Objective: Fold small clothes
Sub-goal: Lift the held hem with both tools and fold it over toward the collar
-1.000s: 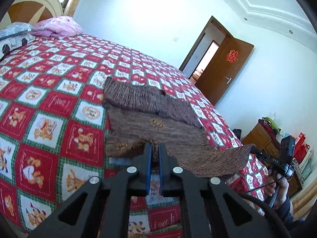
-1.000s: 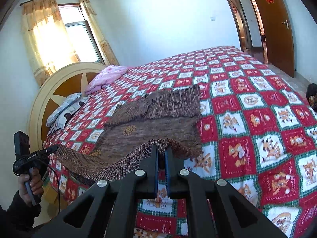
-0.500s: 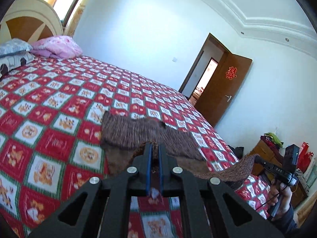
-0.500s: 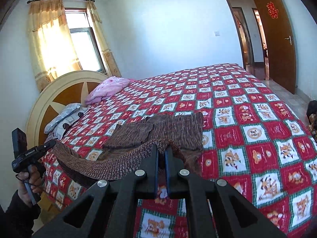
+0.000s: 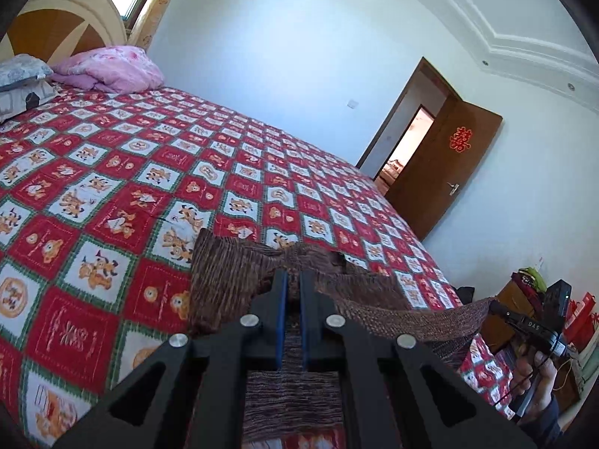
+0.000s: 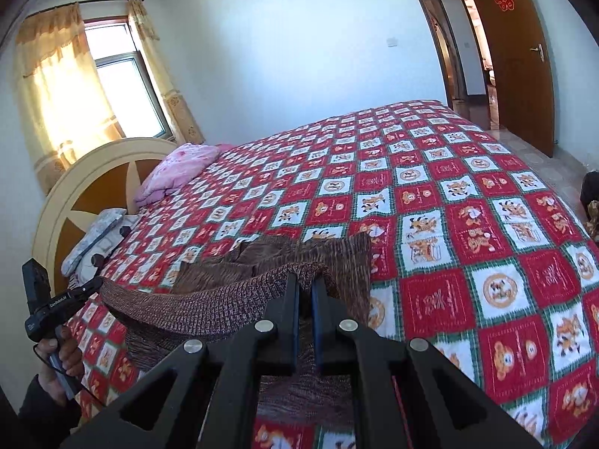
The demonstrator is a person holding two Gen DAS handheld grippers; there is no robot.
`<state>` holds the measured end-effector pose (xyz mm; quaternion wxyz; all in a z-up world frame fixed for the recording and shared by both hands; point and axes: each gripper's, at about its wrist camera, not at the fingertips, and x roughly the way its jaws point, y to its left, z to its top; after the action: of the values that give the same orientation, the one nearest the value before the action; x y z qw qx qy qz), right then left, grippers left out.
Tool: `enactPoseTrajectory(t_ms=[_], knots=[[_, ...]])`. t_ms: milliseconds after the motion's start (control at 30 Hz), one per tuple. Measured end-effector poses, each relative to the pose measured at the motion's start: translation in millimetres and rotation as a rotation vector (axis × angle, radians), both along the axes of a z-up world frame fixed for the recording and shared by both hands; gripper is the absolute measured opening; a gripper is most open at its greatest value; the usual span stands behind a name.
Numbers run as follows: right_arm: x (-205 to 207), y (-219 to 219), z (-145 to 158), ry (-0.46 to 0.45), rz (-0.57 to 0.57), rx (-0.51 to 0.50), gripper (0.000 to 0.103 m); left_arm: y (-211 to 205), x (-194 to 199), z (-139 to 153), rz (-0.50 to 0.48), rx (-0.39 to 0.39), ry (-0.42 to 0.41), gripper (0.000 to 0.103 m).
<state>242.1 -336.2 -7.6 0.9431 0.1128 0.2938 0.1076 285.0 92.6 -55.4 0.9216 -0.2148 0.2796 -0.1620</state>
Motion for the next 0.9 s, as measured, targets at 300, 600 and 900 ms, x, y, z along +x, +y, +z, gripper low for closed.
enactPoseTrajectory(t_ms=[300, 600, 900], knots=[[90, 0, -21, 0.077, -0.044, -0.008, 0.005, -7, 77, -25, 0.024, 0.041, 0.087, 0.006], [179, -1, -79, 0.242, -0.091, -0.060, 0.005, -11, 147, -75, 0.053, 0.104, 0.207, 0.005], [230, 1, -128, 0.332, -0.076, -0.102, 0.007, -17, 175, -107, 0.066, 0.147, 0.268, 0.011]])
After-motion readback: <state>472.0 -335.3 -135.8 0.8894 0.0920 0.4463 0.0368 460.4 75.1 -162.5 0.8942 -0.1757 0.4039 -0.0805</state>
